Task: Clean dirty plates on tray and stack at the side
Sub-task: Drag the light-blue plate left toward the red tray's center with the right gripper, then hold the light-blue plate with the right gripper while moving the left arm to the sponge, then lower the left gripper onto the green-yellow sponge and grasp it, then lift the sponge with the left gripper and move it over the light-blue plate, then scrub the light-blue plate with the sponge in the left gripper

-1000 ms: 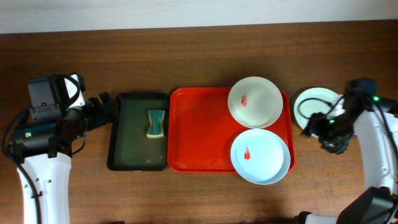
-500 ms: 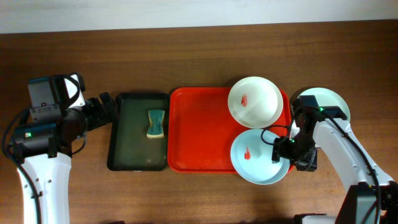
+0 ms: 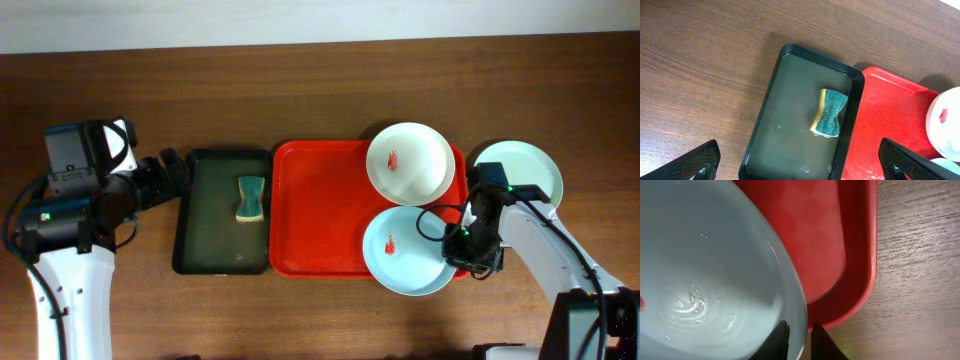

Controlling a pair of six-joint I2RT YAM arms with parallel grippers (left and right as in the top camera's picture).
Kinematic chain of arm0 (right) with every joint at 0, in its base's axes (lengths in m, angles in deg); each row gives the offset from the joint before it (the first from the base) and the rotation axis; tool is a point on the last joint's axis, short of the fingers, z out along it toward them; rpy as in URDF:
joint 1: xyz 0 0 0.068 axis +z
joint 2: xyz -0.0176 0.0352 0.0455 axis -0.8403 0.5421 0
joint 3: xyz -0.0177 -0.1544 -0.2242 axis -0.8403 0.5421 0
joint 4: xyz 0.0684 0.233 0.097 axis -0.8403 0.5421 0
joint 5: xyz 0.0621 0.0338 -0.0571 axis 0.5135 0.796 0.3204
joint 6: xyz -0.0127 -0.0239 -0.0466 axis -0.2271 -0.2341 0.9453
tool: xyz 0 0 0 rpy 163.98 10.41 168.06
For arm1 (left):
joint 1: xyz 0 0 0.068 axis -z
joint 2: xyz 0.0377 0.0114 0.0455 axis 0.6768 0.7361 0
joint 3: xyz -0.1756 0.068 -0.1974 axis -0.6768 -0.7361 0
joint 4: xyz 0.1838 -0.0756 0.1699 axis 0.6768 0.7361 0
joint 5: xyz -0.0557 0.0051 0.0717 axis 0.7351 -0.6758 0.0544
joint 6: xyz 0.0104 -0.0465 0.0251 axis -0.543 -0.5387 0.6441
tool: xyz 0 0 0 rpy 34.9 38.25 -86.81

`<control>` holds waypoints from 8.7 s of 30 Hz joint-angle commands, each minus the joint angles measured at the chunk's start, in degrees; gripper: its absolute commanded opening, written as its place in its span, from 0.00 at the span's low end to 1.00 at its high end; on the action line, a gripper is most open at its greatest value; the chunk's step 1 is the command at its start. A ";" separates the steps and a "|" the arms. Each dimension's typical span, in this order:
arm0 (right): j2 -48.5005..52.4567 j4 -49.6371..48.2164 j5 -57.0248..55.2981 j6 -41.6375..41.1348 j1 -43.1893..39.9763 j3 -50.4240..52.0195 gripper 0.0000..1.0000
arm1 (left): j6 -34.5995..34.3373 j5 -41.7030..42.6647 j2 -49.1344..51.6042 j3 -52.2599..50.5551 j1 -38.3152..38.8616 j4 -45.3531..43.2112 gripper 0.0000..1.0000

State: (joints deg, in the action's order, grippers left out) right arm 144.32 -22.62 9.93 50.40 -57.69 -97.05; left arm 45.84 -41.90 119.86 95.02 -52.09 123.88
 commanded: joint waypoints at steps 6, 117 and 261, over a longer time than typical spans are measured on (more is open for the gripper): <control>-0.15 -0.83 -0.52 -0.39 0.50 0.83 0.18 | -0.52 -0.44 -0.83 0.07 -0.04 -0.07 0.99; 7.63 -33.77 -0.46 -18.08 23.80 1.81 0.09 | -2.62 -9.66 50.73 12.96 22.62 1.79 0.09; 7.85 -33.00 3.87 -20.68 26.82 -0.35 0.04 | -3.43 1.05 29.35 -10.93 36.39 -23.76 0.00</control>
State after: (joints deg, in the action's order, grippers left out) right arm 151.73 -55.06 12.35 29.76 -31.40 -96.96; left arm 42.64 -40.29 148.90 87.15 -15.64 103.11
